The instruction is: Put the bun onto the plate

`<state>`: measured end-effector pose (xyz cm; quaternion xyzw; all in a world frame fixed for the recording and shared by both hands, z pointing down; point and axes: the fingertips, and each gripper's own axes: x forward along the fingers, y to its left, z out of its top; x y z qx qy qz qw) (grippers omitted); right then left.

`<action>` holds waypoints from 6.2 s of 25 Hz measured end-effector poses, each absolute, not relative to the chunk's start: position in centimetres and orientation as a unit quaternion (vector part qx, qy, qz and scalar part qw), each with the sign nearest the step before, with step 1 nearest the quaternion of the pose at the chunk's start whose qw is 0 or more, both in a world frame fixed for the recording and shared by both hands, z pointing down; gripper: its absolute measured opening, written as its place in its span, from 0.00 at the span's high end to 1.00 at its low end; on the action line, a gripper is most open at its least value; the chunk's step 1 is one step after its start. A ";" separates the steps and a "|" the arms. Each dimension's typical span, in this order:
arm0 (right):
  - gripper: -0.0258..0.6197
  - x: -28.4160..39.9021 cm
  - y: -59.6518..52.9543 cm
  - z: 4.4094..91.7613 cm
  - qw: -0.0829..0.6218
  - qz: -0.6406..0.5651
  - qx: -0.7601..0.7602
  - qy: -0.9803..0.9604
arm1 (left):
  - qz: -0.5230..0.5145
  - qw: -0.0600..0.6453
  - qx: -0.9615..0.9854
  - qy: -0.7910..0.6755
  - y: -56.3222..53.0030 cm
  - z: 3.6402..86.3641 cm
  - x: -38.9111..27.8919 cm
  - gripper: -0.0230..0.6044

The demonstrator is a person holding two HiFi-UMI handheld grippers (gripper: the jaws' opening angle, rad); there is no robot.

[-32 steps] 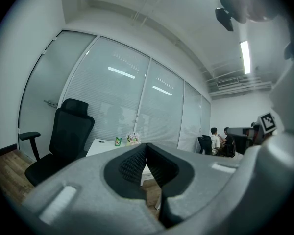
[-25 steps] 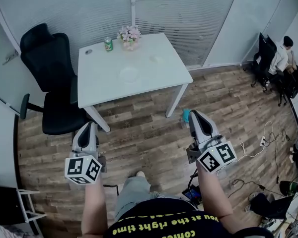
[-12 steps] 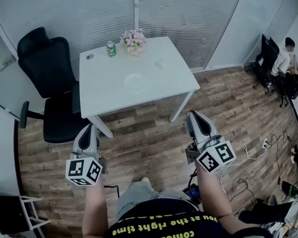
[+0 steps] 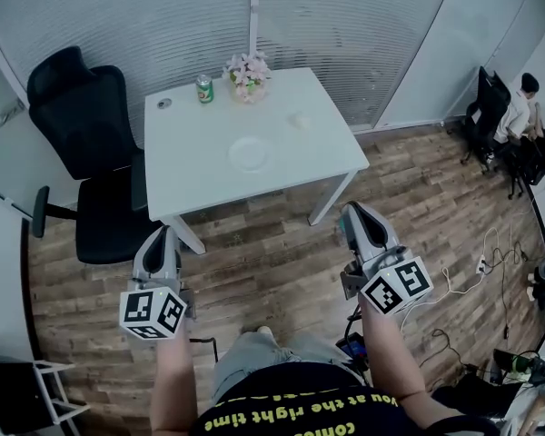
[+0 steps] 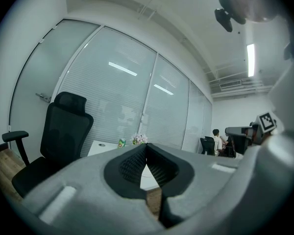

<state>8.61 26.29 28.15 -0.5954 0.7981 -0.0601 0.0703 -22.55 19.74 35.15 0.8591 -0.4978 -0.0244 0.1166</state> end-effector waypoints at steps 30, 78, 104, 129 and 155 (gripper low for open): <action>0.95 6.3 27.5 29.2 0.058 -0.076 -0.578 0.811 | -0.018 0.129 0.849 -0.511 22.3 36.5 -25.1 0.96; 0.95 13.9 2.0 30.0 0.063 -0.108 -0.506 0.854 | -0.016 0.126 0.797 -0.590 2.4 36.1 -19.0 0.96; 0.95 17.4 -9.0 30.1 0.063 -0.112 -0.445 0.886 | -0.030 0.105 0.747 -0.656 -4.8 35.1 -17.9 0.96; 0.95 18.1 -11.3 30.8 0.073 -0.131 -0.458 0.876 | -0.016 0.119 0.760 -0.639 -8.2 35.9 -16.5 0.96; 0.95 14.4 -19.0 30.5 0.071 -0.122 -0.526 0.838 | -0.014 0.131 0.825 -0.550 -22.5 36.5 -17.8 0.96</action>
